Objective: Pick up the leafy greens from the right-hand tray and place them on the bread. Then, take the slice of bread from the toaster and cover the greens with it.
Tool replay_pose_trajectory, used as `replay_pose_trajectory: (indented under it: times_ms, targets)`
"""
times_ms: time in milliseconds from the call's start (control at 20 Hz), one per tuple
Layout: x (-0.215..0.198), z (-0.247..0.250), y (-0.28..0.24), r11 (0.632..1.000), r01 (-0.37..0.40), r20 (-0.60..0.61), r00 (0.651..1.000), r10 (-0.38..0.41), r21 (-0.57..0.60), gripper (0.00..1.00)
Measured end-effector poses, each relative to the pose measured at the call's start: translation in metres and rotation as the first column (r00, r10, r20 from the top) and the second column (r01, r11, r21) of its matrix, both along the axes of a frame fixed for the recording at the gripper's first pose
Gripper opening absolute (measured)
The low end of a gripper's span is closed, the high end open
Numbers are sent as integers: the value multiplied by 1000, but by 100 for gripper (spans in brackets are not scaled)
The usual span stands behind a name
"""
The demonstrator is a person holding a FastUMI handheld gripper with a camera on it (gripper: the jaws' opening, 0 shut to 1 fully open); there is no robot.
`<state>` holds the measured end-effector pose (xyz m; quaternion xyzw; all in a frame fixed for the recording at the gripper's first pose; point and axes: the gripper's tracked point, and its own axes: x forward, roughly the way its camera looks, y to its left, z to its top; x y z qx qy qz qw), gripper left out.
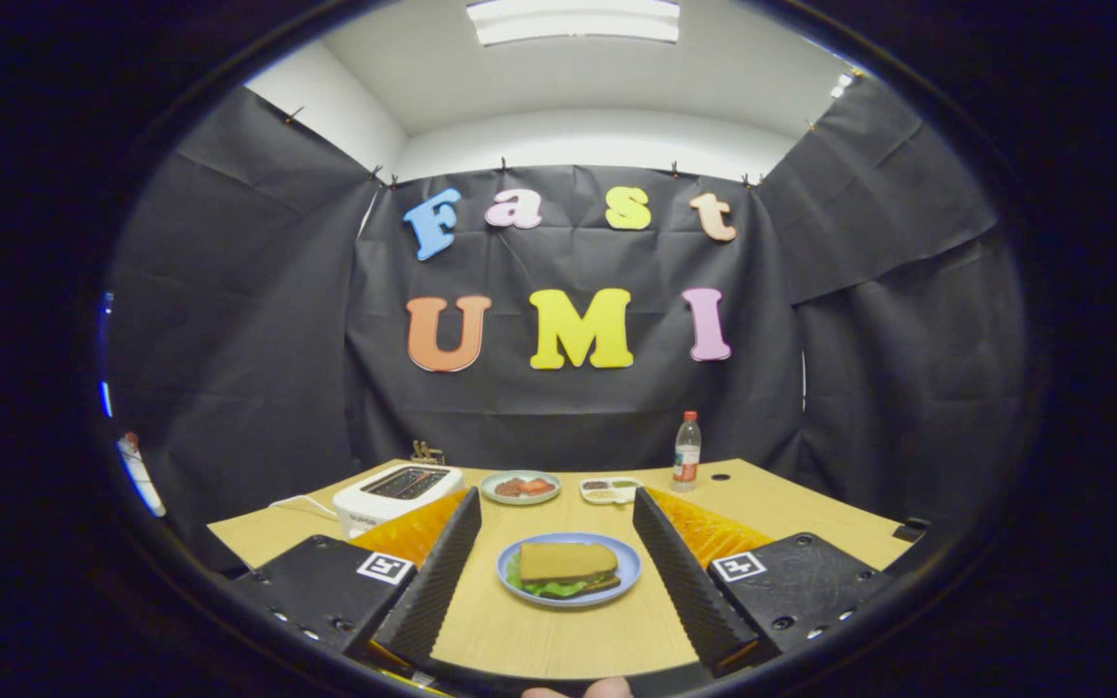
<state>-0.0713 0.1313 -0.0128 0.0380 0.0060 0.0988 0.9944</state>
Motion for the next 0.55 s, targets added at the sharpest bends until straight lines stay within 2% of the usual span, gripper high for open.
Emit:
replay_pose_trajectory:
  times_ms: [550]
  targets:
    - [7,-13,-6,1000,19,-24,1000,-19,-14,96]
